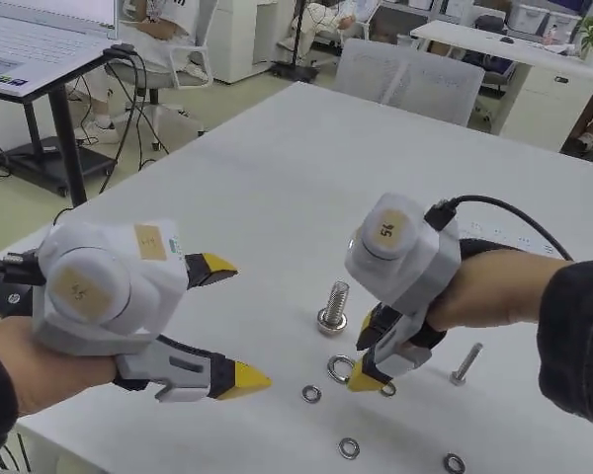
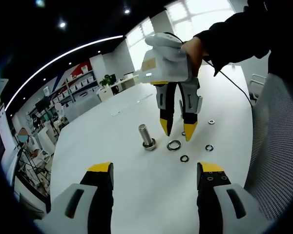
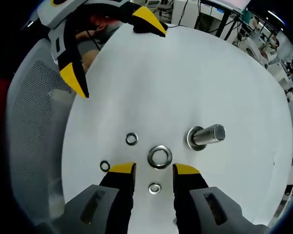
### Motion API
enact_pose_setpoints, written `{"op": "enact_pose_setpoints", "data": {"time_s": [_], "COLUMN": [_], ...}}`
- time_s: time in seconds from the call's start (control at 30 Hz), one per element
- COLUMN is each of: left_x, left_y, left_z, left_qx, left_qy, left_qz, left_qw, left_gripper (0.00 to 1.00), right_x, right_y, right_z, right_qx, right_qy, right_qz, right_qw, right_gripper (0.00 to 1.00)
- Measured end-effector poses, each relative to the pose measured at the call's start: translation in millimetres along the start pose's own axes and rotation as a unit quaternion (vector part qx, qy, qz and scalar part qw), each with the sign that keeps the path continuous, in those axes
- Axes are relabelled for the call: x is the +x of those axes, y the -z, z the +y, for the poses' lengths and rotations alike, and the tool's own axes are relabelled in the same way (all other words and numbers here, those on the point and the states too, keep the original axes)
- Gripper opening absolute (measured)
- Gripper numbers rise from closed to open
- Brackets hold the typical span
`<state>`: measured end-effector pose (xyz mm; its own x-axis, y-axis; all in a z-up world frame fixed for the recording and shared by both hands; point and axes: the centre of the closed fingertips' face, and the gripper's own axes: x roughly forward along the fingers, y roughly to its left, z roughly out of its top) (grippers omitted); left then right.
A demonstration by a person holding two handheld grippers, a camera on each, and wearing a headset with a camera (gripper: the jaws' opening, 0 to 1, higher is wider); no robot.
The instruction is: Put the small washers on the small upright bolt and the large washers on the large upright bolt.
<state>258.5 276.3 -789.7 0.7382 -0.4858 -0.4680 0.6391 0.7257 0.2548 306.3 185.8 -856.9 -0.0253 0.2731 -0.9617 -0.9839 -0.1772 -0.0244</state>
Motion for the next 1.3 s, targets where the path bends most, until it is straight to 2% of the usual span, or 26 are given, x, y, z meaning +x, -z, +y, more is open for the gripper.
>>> {"op": "enact_pose_setpoints", "data": {"time_s": [0.5,1.0,1.3], "left_x": [0.3,1.7,3.9], "left_y": [0.1,0.0,-0.6], "left_z": [1.4,3.0,3.5], "left_qx": [-0.005,-0.006,-0.006], "left_qy": [0.0,0.001,0.002], "left_qz": [-0.002,-0.002,-0.004], "left_qw": [1.0,1.0,1.0], "left_gripper": [0.68,0.68,0.67], "right_x": [11.7,16.6,16.8], "right_y": [-3.9,-3.5,-1.5], "right_z": [-6.2,-9.5,-9.4], "right_qx": [-0.002,-0.001,0.014], "right_qy": [0.002,0.005,-0.003], "right_qz": [0.006,0.013,0.012], "right_qw": [1.0,0.9999,0.9998], "right_gripper": [0.32,0.31,0.29]}}
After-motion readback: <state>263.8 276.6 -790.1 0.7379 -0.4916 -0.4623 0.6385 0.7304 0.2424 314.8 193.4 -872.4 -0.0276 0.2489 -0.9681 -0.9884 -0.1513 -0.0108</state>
